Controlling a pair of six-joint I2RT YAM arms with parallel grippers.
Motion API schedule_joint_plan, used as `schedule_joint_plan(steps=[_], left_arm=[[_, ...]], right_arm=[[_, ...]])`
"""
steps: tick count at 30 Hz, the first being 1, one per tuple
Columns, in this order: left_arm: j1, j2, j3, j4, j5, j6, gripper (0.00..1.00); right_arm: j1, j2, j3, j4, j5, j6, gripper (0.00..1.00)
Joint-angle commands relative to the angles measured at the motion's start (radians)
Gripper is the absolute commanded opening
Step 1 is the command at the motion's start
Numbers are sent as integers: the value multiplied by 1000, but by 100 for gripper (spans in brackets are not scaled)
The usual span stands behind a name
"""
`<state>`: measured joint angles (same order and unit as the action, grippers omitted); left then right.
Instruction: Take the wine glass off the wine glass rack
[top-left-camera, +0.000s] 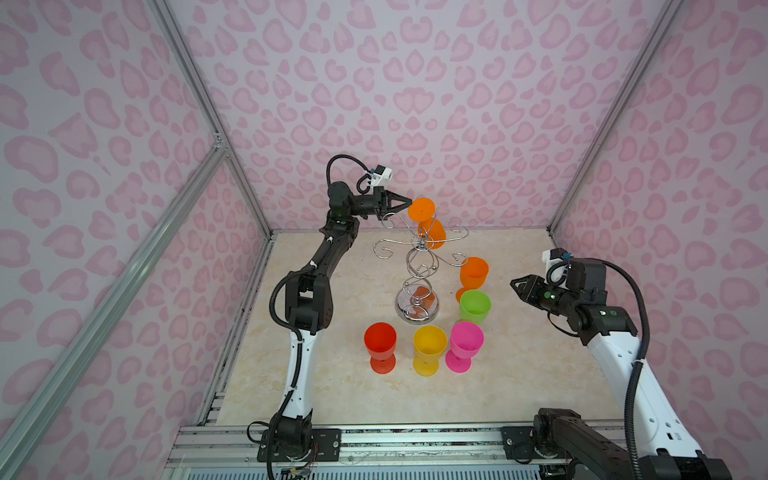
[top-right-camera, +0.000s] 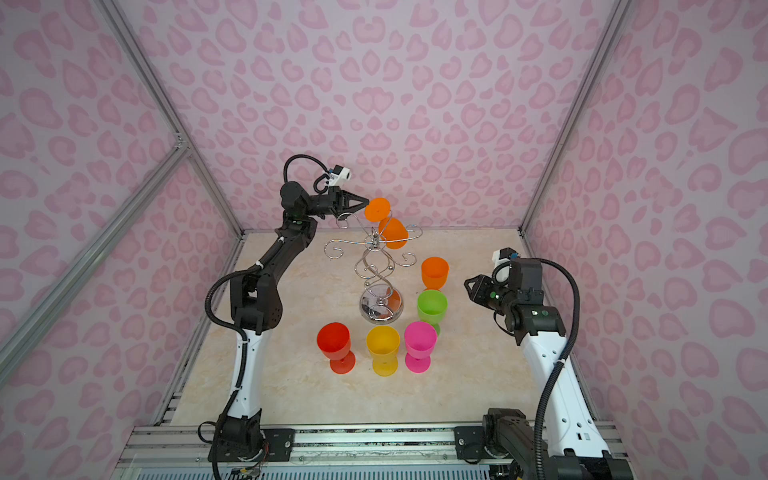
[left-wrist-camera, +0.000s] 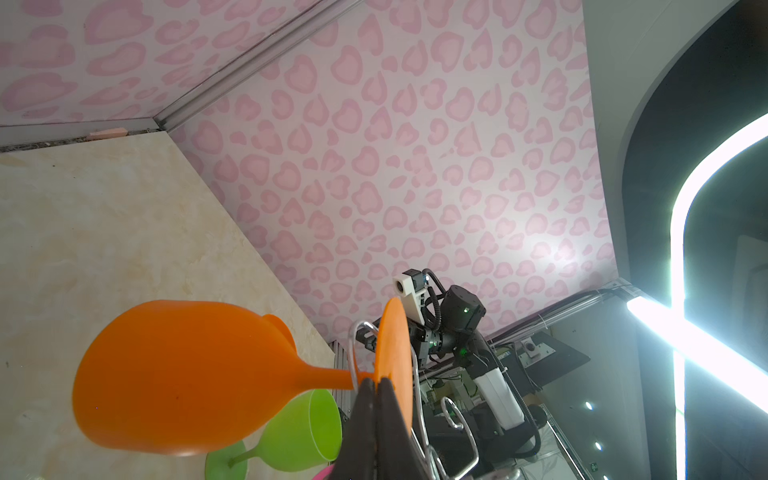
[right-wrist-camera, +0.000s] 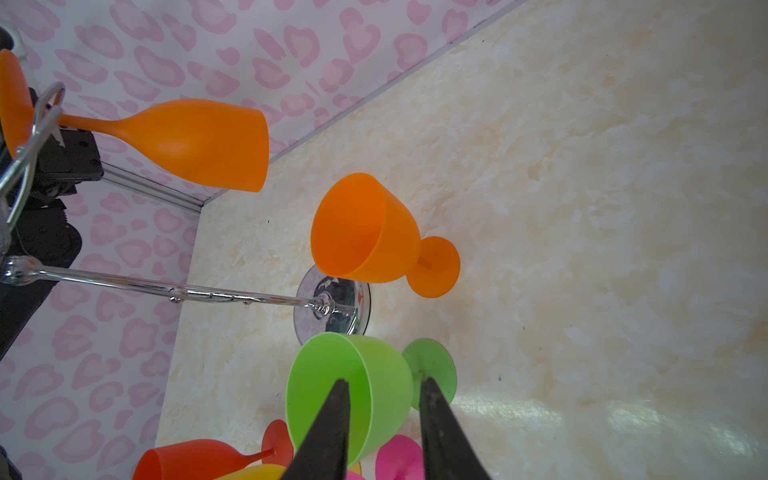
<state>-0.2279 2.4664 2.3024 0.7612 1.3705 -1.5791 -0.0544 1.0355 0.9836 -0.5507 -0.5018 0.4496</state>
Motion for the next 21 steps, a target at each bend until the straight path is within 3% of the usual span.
schedule_joint_plan(steps=[1,12,21], left_arm=[[1,-16,8,43,-8,-4,17],[2,-46,26,55,-19,-20,45],[24,-52,29,62,-27,-25,54]], right_arm=[[1,-4,-7,12,-4,-2,30],[0,-12,4,12,-8,3,30],[2,16,96,85,-99,57,30]])
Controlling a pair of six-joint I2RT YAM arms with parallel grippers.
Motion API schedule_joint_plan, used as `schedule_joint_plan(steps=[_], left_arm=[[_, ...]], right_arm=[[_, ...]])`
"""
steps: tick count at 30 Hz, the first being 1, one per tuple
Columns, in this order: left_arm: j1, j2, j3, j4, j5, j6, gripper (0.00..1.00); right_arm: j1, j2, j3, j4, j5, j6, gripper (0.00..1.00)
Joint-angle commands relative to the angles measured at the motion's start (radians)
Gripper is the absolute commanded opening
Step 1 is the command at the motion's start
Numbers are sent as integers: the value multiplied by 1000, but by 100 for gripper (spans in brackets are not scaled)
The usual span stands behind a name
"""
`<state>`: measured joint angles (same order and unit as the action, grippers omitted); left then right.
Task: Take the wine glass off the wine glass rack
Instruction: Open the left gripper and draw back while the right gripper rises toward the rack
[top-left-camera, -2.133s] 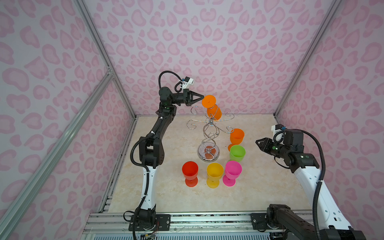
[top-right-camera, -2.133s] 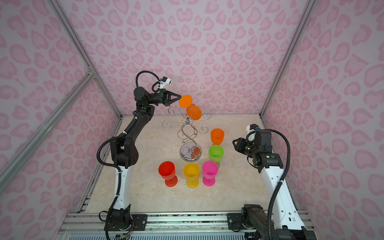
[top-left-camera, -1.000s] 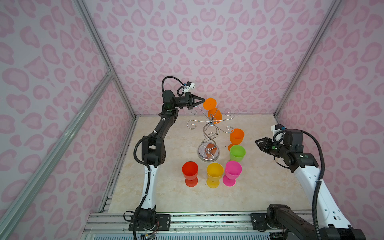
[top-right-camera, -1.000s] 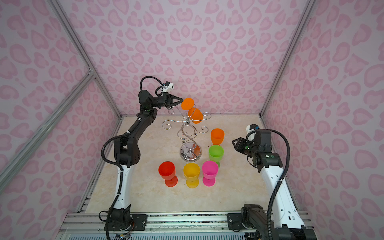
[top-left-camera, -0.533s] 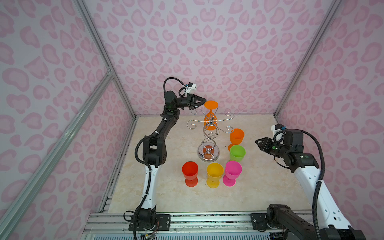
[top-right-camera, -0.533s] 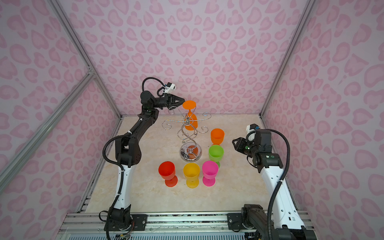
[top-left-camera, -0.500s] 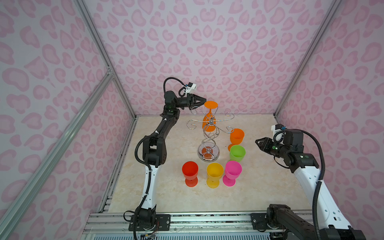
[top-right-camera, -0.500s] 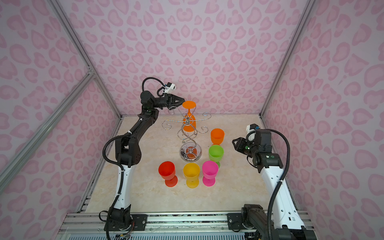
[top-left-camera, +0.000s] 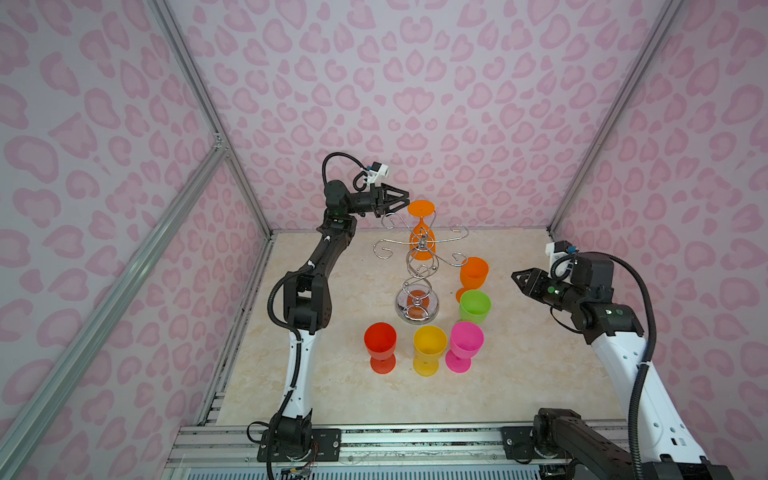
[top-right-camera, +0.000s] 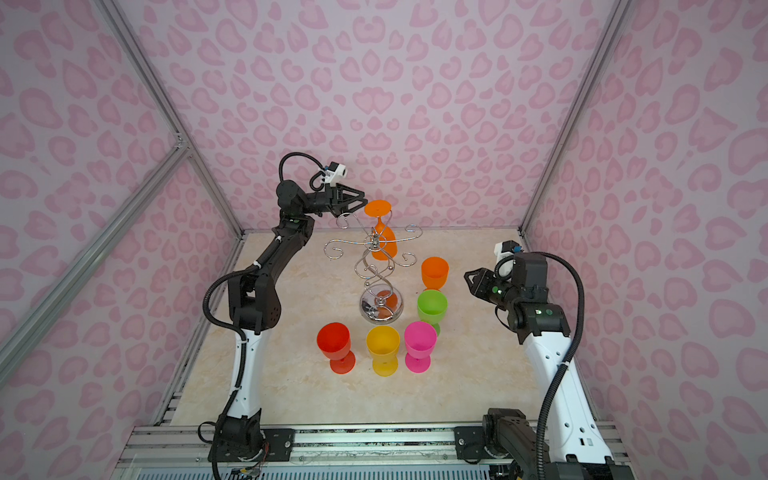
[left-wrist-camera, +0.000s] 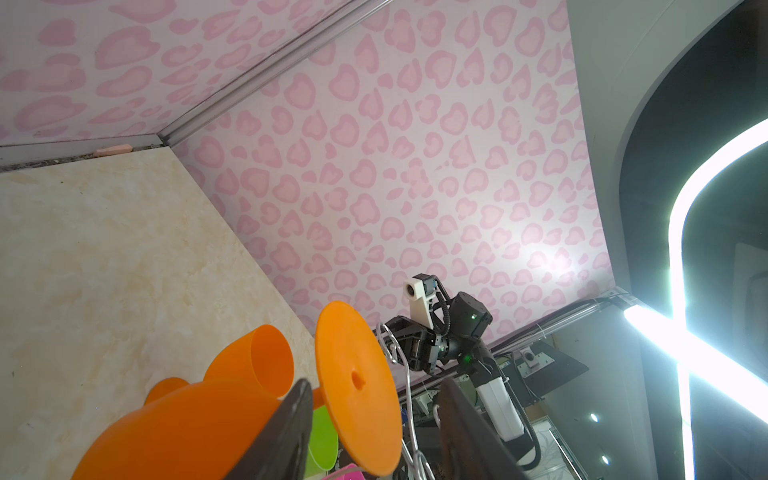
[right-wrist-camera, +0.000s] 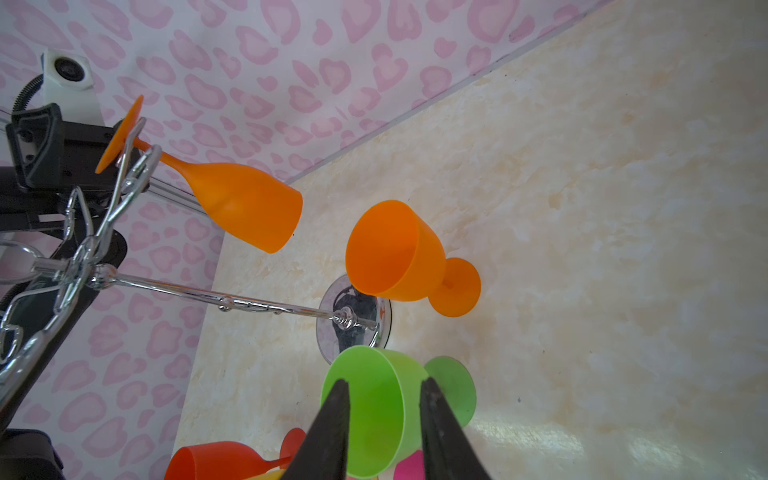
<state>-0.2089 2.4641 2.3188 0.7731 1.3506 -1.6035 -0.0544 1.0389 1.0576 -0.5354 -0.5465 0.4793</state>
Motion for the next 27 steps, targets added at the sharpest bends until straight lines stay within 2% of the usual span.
schedule_joint_plan(steps=[1,11,16,22,27], left_arm=[[9,-51,11,51,-8,-2,54],[91,-68,-13,78,-30,-7,61],[151,-118,-85,133,-48,-24,63],[175,-250,-242,204,-55,-18,63],[175,-410,-450,224,-71,48,63]], right_arm=[[4,25,40,89,-76,38,31],[52,203,300,189,-179,88,31],[71,356,512,190,-231,96,32],[154,639,898,17,-245,33,33],[204,912,1300,-238,-223,-57,34]])
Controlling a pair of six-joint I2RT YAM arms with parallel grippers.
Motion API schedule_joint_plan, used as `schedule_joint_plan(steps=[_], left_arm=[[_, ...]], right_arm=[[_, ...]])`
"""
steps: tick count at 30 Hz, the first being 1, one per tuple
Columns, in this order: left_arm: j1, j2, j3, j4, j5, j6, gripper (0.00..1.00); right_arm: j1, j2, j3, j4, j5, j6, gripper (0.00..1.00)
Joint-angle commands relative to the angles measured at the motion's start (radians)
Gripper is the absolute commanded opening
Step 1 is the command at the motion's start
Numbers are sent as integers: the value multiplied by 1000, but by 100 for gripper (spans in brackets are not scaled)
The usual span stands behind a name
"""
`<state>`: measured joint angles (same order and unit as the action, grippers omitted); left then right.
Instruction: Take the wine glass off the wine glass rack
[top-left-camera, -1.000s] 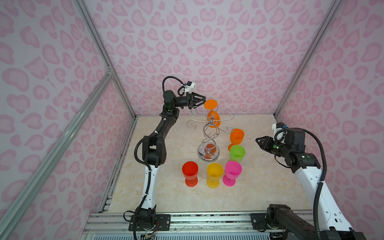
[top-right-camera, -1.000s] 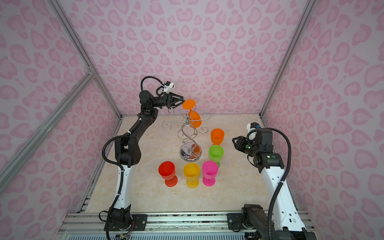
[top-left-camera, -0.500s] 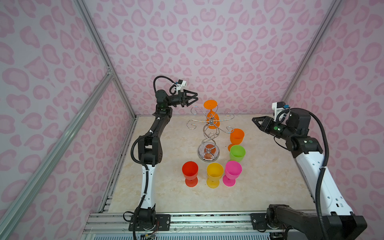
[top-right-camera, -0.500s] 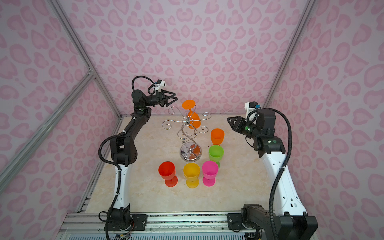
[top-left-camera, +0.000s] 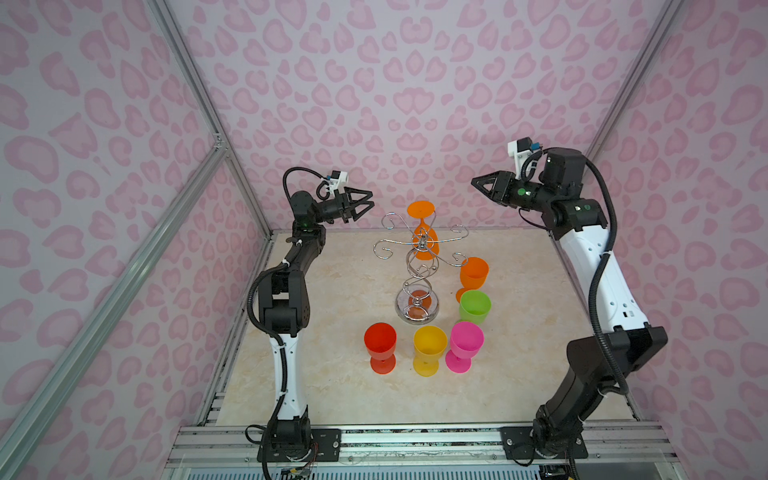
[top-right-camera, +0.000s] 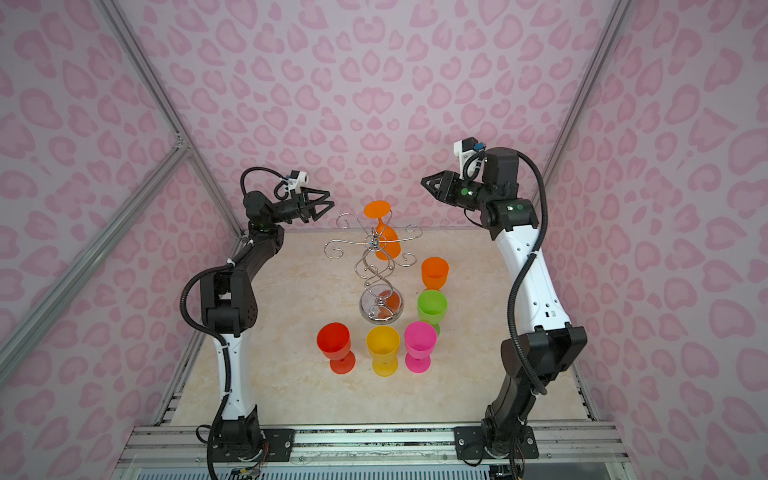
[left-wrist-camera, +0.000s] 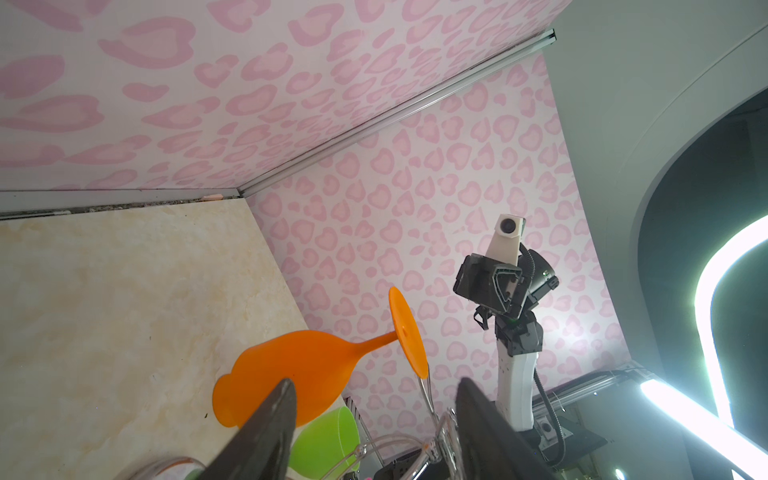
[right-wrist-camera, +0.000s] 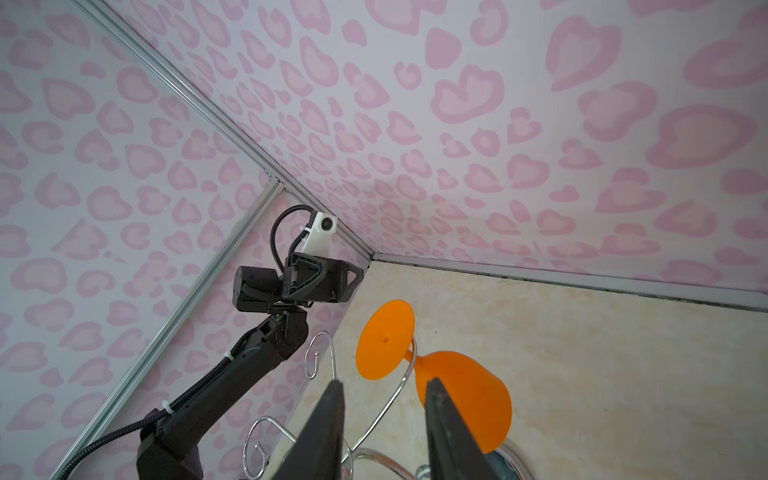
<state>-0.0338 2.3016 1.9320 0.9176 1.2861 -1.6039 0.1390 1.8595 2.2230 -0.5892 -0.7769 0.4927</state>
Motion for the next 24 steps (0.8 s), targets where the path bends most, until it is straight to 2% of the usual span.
schedule_joint_plan(steps=[1,2,5,9,14,24], left_arm=[[-1,-282,-109,81,-9,66,63],[-1,-317,-152,79,-10,84,63],[-1,-418,-259,78,-24,128,63],[-1,-534,-391,54,-49,200,64],[-3,-626,-486,47,-56,230,64],[-13,-678,-564,27,-63,265,64]], right_arm=[[18,150,214,-242,11,-89,34],[24,201,296,-289,10,-99,34],[37,294,410,-348,-3,-97,35],[58,322,398,-345,-5,-98,35],[82,347,394,-362,-9,-103,35],[117,368,381,-347,-8,-96,36]])
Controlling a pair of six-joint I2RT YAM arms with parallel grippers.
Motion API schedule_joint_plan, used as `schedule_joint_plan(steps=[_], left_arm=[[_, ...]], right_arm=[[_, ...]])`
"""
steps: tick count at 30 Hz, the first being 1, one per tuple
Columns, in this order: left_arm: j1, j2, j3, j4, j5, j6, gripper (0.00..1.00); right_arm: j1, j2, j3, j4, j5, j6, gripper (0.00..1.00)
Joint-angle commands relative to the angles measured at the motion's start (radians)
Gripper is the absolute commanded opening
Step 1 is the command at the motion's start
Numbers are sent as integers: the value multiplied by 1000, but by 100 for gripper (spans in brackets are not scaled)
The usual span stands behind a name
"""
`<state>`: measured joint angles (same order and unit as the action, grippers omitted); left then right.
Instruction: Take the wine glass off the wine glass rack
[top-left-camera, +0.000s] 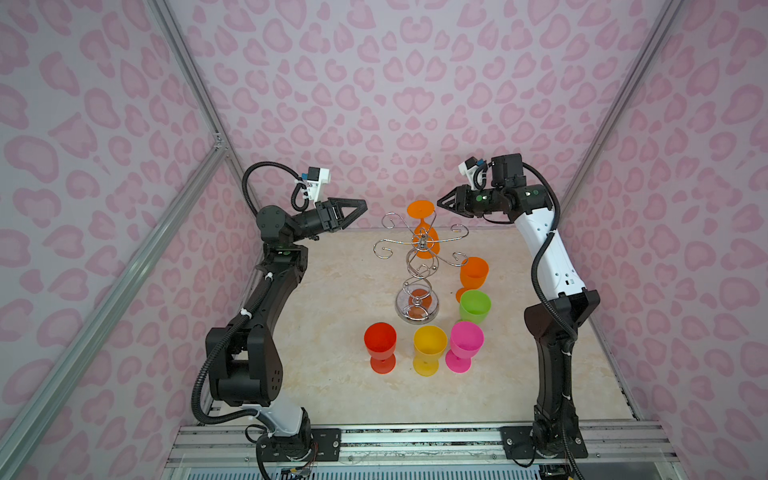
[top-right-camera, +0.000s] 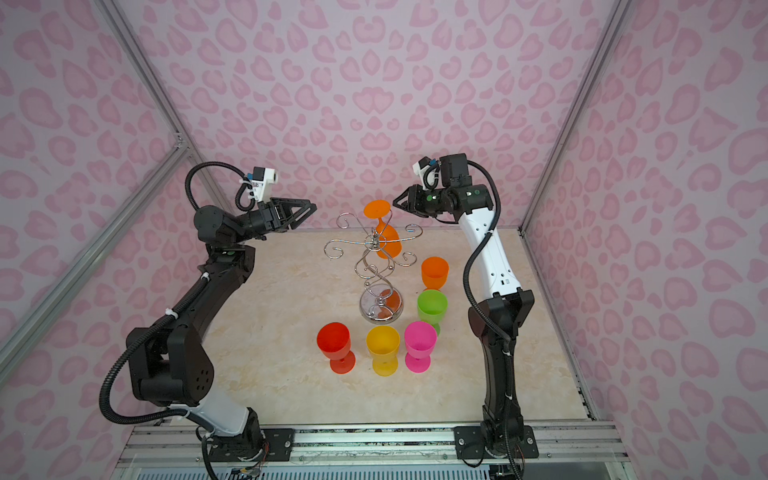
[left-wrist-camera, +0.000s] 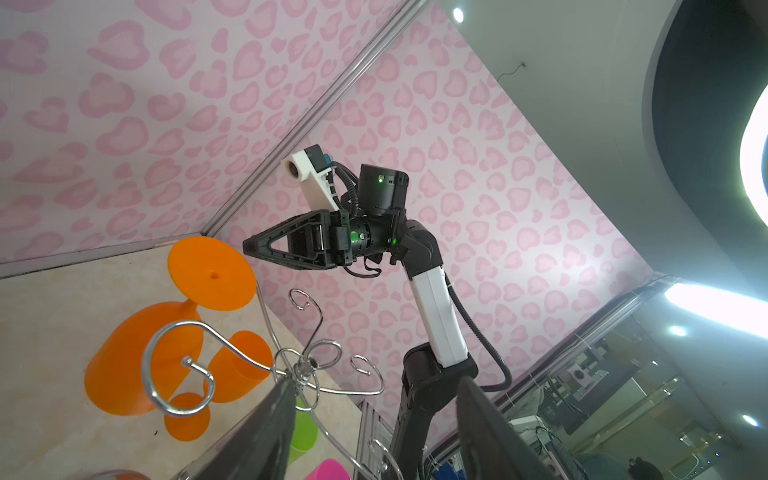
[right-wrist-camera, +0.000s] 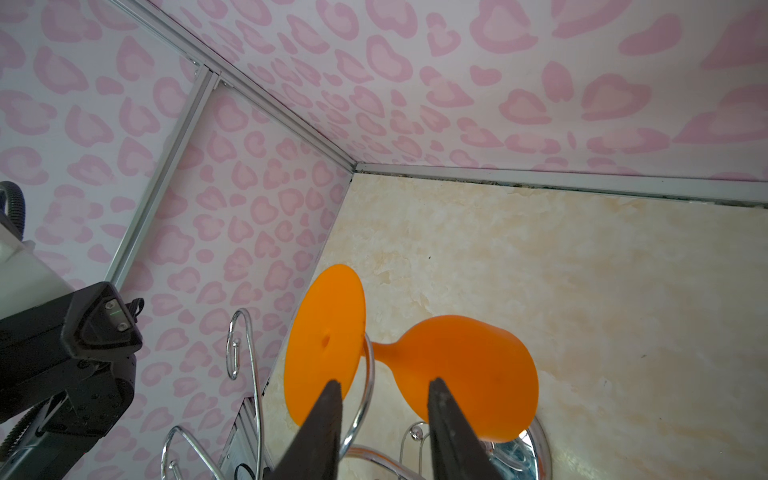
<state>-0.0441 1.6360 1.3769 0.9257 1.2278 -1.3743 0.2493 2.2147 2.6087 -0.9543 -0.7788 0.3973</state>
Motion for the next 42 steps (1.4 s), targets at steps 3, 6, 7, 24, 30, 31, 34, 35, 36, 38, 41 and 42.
schedule_joint_plan(steps=[3,6,7,24,30,31,34,35,36,38,41,42], left_arm=[[-5,-20,-19,18,-4,40,64],[-5,-34,-25,-8,-2,66,64],[-5,-37,-25,-15,-1,73,64],[-4,-50,-60,-50,1,98,64],[-5,-43,-59,-53,2,98,64],[-5,-42,-60,-54,2,99,64],[-4,-36,-60,-56,2,99,64],[-4,-35,-59,-56,2,99,64],[-5,-33,-60,-56,3,100,64],[-5,-31,-58,-56,4,99,64],[-4,-28,-55,-57,2,100,63],[-4,-26,-54,-59,2,99,64]], right_arm=[[13,14,-4,42,-14,19,36],[14,13,-12,72,-25,40,36],[15,11,-15,81,-28,46,36],[36,16,-18,116,-40,61,36],[42,15,-19,108,-45,54,35],[44,14,-18,103,-44,50,34],[45,8,-25,101,-41,46,33],[47,5,-30,104,-42,46,33],[46,1,-36,107,-41,46,33],[46,-6,-50,115,-45,47,32],[46,-17,-68,120,-44,44,32],[47,-21,-75,122,-44,44,32]])
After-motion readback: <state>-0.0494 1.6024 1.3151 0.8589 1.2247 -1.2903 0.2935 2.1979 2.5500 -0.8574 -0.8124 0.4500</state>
